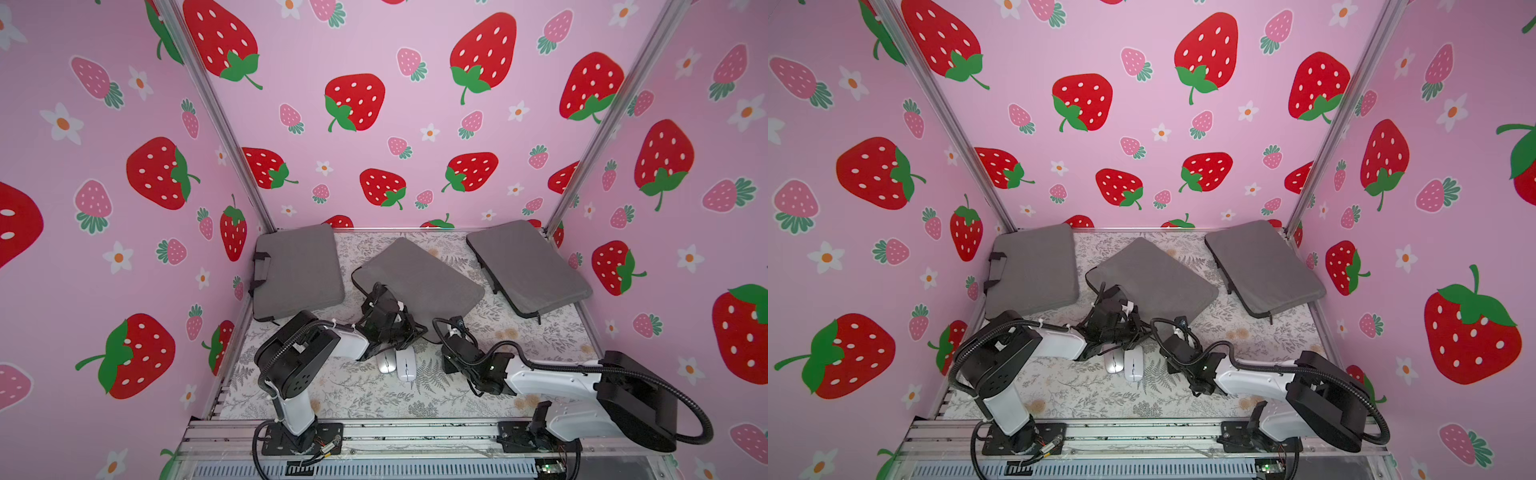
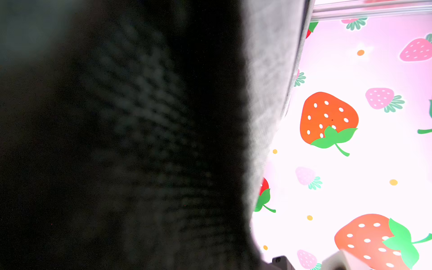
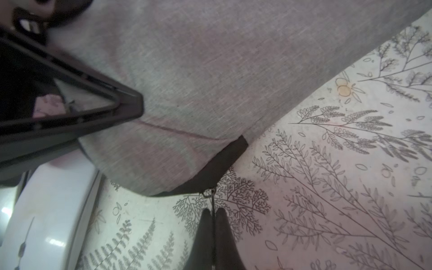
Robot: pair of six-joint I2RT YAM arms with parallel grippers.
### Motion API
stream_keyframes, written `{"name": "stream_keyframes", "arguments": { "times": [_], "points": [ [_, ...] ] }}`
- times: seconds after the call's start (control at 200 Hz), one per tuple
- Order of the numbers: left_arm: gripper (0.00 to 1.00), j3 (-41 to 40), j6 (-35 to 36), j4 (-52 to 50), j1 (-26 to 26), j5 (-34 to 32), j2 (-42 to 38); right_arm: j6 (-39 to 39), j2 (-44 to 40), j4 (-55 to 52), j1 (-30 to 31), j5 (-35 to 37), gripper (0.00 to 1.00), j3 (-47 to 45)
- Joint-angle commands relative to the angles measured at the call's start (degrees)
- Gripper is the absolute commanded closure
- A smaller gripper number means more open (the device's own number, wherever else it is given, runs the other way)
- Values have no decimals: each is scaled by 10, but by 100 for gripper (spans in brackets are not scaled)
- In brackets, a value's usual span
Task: Put the mouse into the laptop bag
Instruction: Zip the zipper on the zippered laptop bag.
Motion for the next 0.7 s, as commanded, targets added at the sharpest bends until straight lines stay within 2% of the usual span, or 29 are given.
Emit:
{"name": "stream_keyframes", "arguments": {
  "times": [0.0, 0.165, 0.185, 0.21, 0.23, 0.295, 0.325, 0.375, 0.435, 0.555, 0.69],
  "points": [
    [100, -22, 1, -14, 26, -26, -20, 19, 12, -90, -41, 13, 100, -12],
    [100, -27, 21, -48, 31, -30, -46, -5, 15, -62, -47, 14, 100, -5],
    [96, -30, 21, -52, 34, -34, -51, -5, 15, -62, -47, 13, 100, -3],
    [80, -32, 21, -66, 36, -41, -57, -6, 15, -62, -47, 9, 100, 0],
    [71, -33, 21, -82, 38, -47, -63, -7, 14, -63, -47, 4, 95, 3],
    [39, -25, 32, -130, 47, -66, -75, -8, 11, -61, -47, -12, 65, 9],
    [31, -16, 41, -158, 53, -74, -77, -11, 11, -60, -47, -19, 52, 11],
    [28, 2, 56, -188, 68, -74, -70, -12, 10, -59, -47, -21, 39, 11],
    [28, 15, 70, -198, 89, -68, -54, -10, 7, -58, -47, -13, 33, 6],
    [27, 30, 71, -206, 124, -81, -9, 1, -9, -59, -48, 5, 27, -6],
    [31, 61, 79, -186, 153, -53, 33, 3, -34, -61, -48, 4, 25, -6]
  ]
}}
